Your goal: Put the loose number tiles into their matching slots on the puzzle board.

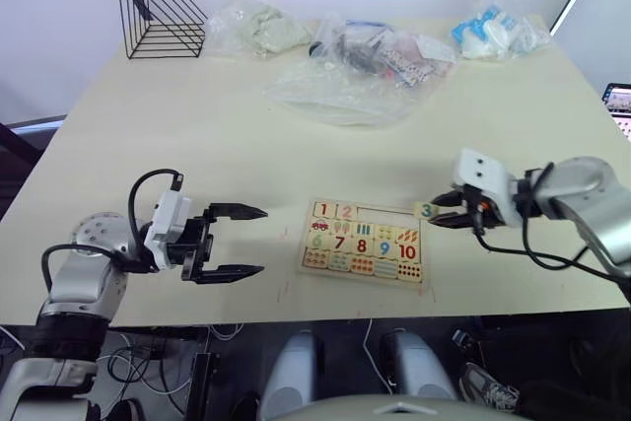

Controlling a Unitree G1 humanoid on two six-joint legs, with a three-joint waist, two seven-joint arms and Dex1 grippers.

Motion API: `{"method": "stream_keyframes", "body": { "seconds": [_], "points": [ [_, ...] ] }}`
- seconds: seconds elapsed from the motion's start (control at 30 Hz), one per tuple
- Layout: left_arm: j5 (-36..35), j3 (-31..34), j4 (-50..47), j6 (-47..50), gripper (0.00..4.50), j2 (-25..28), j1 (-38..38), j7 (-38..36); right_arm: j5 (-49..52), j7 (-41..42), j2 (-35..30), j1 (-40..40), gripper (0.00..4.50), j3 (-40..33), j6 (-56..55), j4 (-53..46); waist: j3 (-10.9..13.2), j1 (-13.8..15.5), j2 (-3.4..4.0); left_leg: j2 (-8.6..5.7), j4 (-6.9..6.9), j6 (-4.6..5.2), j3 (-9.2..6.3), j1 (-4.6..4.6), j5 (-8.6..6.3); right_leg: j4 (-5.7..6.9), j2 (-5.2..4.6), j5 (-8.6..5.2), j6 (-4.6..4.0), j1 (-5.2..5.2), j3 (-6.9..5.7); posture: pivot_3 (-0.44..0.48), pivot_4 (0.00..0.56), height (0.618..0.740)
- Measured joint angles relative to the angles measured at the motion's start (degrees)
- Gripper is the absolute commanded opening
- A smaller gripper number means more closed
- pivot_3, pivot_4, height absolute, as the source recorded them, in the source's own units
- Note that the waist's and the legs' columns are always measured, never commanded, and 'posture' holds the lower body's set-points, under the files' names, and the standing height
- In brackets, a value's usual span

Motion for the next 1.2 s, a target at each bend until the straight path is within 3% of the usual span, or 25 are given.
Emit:
{"method": "stream_keyframes", "body": {
  "seconds": [0.23,0.43,0.9,1.2],
  "points": [
    [0.8,3.8,-1.3,1.2,4.5,-0.5,3.0,2.2,-3.1,-4.4,4.9,-13.6,0.86,11.9,13.7,0.9,0.0,-0.2,0.02,-0.02,-0.01,0.0,0.03,-0.13,0.0,0.11,-0.04,0.0,-0.01,-0.18,0.01,0.0,0.15,0.74],
    [1.3,6.3,-3.2,1.3,4.5,-1.3,5.4,5.0,-2.6,-5.1,10.3,-20.8,0.86,17.0,20.0,2.7,0.0,-0.9,0.04,-0.02,-0.01,0.0,0.04,-0.13,0.0,0.2,-0.04,0.02,-0.04,-0.25,0.02,0.0,0.15,0.74],
    [1.8,8.5,-5.7,1.7,4.5,-2.4,9.4,7.3,-1.2,-8.5,17.7,-25.4,0.86,22.5,24.1,9.0,0.0,-1.5,0.05,-0.03,-0.04,0.0,0.04,-0.14,0.0,0.2,-0.07,0.03,-0.05,-0.29,0.02,0.0,0.15,0.74],
    [2.0,8.5,-5.6,1.6,4.5,-2.4,9.4,7.1,-1.5,-9.7,19.1,-26.3,0.86,24.8,22.6,12.7,0.0,-1.5,0.05,-0.04,-0.05,0.0,0.02,-0.14,0.0,0.2,-0.06,0.03,-0.05,-0.3,0.01,0.0,0.15,0.74]
  ]
}}
